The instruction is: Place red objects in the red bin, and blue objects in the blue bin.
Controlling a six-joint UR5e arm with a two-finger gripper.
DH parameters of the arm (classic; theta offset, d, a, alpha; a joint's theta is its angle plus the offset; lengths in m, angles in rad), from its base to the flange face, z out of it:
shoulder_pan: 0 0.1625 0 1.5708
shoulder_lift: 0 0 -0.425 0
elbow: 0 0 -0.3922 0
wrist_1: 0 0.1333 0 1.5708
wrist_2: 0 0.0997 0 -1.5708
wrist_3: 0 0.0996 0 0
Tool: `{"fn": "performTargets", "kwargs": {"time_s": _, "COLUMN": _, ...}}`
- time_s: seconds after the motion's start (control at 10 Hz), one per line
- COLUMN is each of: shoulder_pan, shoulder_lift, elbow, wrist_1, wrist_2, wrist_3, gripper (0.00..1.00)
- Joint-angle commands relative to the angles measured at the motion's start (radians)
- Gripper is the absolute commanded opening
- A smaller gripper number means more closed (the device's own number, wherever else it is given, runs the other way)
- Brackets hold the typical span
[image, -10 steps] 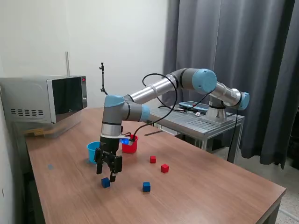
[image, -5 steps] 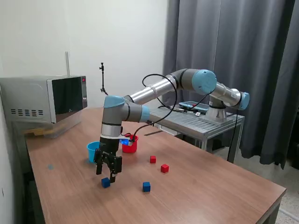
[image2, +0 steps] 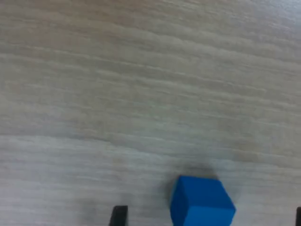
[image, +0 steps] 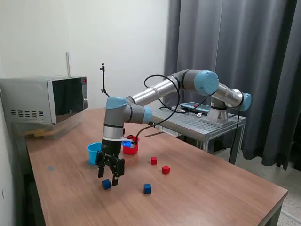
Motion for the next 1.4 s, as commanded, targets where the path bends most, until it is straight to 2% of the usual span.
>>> {"fn": "performTargets", "kwargs": {"time_s": 0.0, "shoulder_pan": 0.001, "shoulder_lift": 0.0, "elbow": 0.002, "wrist_1": 0.0, "wrist_2": 0.0, "wrist_3": 0.0, "gripper": 1.0}}
{"fn": "performTargets", "kwargs": {"time_s": 1.0, "shoulder_pan": 0.002, "shoulder_lift": -0.002, "elbow": 0.003, "wrist_1": -0.005, "wrist_2": 0.0, "wrist_3": 0.002, "gripper": 1.0}}
{"fn": "performTargets", "kwargs": {"time_s": 1.3, "shoulder_pan": 0.002, "shoulder_lift": 0.002, "elbow": -0.001, "wrist_1": -0.014, "wrist_2": 0.012, "wrist_3": 0.002, "gripper": 1.0}}
